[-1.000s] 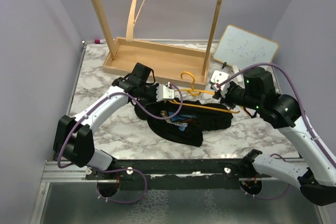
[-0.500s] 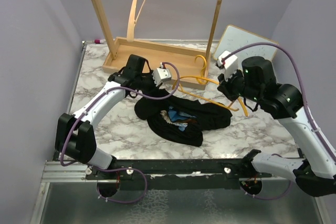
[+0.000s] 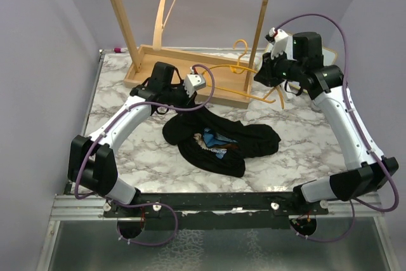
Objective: Place the t-shirt on the hanger
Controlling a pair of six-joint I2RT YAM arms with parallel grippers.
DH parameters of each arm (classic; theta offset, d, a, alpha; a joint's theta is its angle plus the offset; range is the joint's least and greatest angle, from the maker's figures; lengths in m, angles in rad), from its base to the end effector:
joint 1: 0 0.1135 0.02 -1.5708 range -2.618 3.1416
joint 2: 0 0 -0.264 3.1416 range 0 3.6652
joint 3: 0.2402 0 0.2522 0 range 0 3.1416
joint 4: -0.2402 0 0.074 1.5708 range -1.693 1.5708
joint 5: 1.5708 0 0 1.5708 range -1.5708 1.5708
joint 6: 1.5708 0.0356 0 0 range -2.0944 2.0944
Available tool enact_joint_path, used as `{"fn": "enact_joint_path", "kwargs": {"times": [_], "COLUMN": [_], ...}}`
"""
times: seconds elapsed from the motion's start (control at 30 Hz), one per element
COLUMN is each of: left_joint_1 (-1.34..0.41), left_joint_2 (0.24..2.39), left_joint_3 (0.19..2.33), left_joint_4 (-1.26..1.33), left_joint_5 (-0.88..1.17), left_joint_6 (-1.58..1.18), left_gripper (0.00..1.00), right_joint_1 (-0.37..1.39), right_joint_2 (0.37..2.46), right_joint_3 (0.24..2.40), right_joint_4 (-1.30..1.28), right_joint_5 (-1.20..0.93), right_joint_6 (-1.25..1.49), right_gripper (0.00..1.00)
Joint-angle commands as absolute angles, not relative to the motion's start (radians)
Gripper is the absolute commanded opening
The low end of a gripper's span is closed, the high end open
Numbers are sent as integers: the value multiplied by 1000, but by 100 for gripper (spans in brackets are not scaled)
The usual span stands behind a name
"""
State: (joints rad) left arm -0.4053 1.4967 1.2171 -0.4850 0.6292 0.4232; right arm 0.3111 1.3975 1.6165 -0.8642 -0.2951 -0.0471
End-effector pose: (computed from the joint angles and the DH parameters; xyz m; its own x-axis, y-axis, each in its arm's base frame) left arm 0.2919 -0.1480 0.2957 -0.2888 0.4852 -0.8253 0.9078 0.4127 -0.0751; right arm 0.2700 0.0977 0.4203 -0.5477 -0.2234 -0.8063 -0.5405 0.8301 0.1371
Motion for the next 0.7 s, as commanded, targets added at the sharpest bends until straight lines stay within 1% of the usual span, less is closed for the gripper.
{"fn": "enact_joint_path", "kwargs": {"times": [0.0,0.07,0.17,0.37,0.53,0.67], "left_joint_1": [-376,-356,-311,-254,-251,-262], "left_joint_2": [1484,1474,1459,1418,1411,1395], "left_joint_3": [1207,1193,1174,1130,1137,1142], "left_joint_4": [-462,-477,-509,-556,-594,-607], "left_joint_5": [670,665,675,668,706,735], "left_joint_6": [441,484,568,738,811,857], "left_gripper": [0,0,0,0,0,0], "right_joint_1": [224,197,177,169,169,169], "right_joint_2": [1442,1430,1390,1347,1309,1297], "right_joint_3": [1615,1565,1509,1474,1396,1360], "right_joint_4": [-731,-676,-631,-711,-685,-654], "right_joint_5": [-700,-781,-833,-822,-806,-843], "right_joint_6": [-14,-1,-19,-171,-278,-376], "right_gripper": [1,1,1,1,1,1]}}
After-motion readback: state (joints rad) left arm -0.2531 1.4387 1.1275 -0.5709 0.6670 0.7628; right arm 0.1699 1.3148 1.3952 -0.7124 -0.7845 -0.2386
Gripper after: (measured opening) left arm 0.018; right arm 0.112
